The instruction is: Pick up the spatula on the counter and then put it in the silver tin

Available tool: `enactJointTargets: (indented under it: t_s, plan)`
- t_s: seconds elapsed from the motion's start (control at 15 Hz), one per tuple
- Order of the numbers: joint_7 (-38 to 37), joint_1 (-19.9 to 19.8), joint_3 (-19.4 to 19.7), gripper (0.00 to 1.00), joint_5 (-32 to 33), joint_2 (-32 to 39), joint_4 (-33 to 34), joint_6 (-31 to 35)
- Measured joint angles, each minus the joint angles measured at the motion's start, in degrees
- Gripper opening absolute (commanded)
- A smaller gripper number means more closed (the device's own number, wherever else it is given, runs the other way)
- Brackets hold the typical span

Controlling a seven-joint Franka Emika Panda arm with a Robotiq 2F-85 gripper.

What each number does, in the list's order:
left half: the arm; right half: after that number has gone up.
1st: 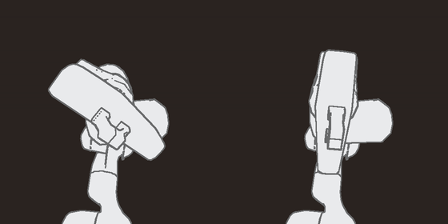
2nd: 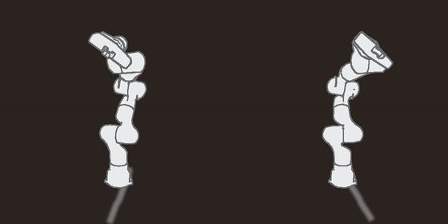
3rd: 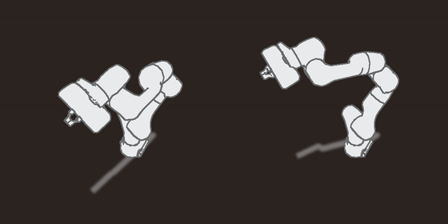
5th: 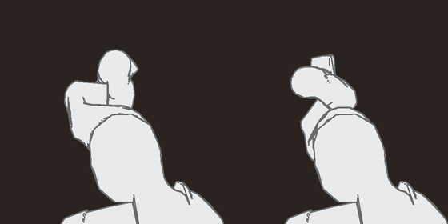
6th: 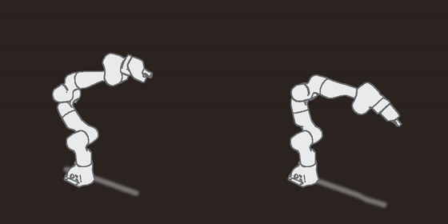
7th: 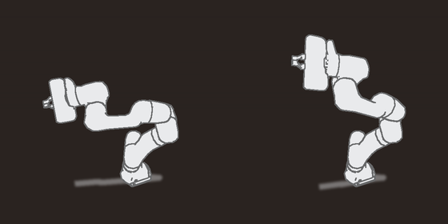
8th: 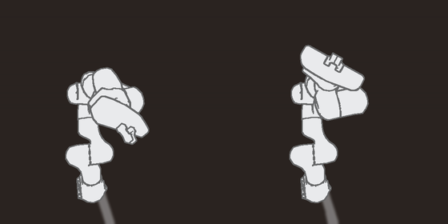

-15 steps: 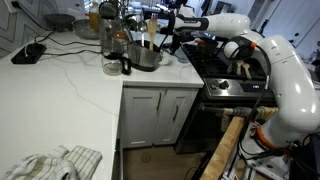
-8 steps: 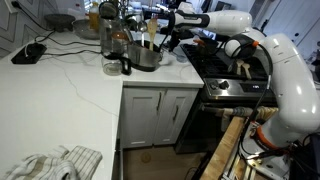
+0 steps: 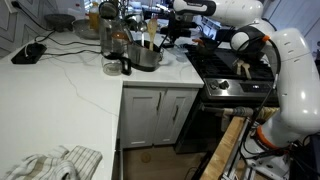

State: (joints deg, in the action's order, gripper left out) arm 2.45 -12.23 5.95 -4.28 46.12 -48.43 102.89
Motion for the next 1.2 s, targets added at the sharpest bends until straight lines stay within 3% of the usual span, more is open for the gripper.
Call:
enactJointTargets:
  t_s: [0.27, 0.47, 1.07, 1.13, 1.2]
  plan:
    - [-8.1, 1.8, 0.9, 0.05, 0.2, -5.1, -3.5, -3.3]
    - [-12.6, 2.7, 0.6, 0.05, -1.2, -9.8, -6.5, -9.9]
    - [-27.3, 2.1, -0.1, 0.05, -16.1, -19.4, -9.1, -30.8]
    - [-29.2, 1.8, -0.1, 0.20, -18.2, -19.4, -9.0, -31.5]
    - [-30.5, 1.3, -0.1, 0.20, -20.7, -19.2, -9.0, -31.9]
